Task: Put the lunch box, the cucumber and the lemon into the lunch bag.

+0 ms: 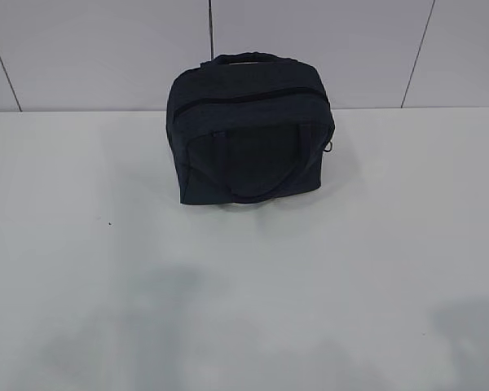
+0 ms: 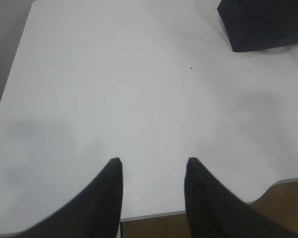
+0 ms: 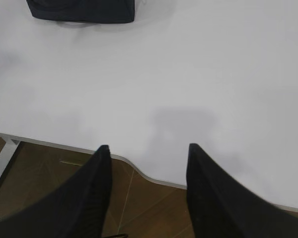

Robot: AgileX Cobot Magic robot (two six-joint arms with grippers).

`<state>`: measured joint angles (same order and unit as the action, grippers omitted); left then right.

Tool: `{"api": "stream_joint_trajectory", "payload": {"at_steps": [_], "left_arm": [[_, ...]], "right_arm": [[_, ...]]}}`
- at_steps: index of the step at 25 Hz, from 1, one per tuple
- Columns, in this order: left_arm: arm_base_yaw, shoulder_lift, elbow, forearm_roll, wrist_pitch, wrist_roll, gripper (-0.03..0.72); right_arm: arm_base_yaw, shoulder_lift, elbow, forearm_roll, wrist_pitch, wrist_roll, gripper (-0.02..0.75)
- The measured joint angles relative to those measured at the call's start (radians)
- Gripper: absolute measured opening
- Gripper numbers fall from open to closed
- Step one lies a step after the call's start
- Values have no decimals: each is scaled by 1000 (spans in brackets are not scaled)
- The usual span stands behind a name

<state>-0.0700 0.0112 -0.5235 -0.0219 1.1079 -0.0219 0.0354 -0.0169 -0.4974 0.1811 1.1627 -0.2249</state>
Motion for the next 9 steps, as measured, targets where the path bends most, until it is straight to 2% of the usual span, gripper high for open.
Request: {"api": "stream_joint_trajectory", "payload": {"at_steps": [9], "left_arm": [[0,0,0,0,0,0,298]], "right_arm": [[0,0,0,0,0,0,375]]}}
